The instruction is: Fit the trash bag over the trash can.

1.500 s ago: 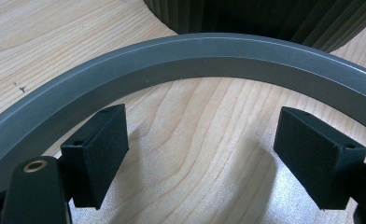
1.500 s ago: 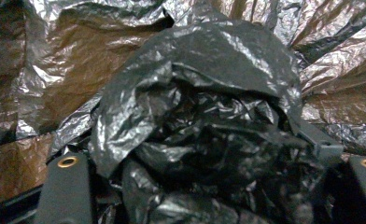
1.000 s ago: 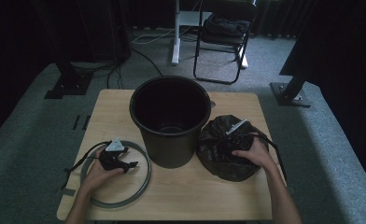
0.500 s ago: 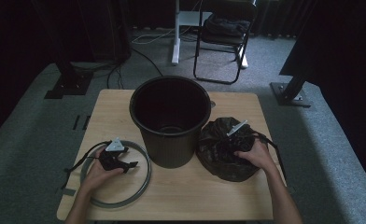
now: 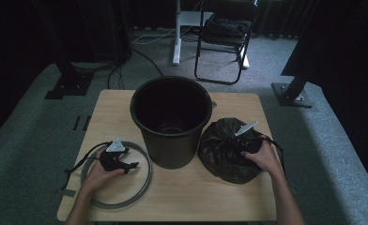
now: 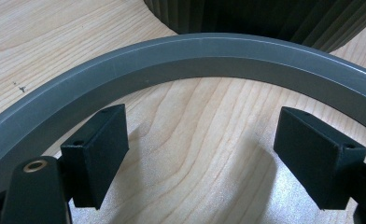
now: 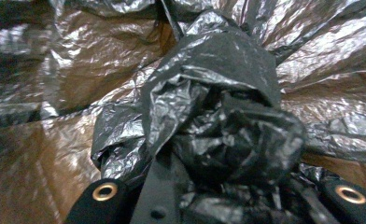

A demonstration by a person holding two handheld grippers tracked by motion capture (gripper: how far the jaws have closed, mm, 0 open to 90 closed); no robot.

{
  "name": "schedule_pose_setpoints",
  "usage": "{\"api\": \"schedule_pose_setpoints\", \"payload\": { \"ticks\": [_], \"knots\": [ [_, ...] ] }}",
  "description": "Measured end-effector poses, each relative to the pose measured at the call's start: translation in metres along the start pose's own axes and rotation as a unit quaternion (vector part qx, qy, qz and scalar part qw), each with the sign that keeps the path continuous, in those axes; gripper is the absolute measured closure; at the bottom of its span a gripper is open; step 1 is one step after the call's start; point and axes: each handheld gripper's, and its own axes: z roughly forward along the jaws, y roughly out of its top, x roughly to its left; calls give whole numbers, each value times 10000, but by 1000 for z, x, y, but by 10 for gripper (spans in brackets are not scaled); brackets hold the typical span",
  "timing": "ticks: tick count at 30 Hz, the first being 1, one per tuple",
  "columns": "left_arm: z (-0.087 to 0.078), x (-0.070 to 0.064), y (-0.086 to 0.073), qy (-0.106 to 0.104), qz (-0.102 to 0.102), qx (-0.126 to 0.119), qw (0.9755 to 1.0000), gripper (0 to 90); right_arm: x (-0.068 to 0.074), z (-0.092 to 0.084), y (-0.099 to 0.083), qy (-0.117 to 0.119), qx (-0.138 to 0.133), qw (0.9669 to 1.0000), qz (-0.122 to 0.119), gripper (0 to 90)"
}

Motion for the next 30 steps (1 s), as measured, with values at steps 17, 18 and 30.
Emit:
{"api": "schedule_pose_setpoints", "payload": {
  "ticks": [17, 18, 30],
  "knots": [
    [0, 0, 0, 1, 1, 0, 10000, 182, -5, -38, -5, -12, -685, 9976, 79, 847],
    [0, 0, 0, 0, 1, 1, 10000, 182, -5, -40, -5, -13, -718, 9974, 79, 847],
    [0, 0, 0, -4, -5, 1, 10000, 182, -5, -66, -8, -100, -1068, 9942, 14, 847]
  ]
}}
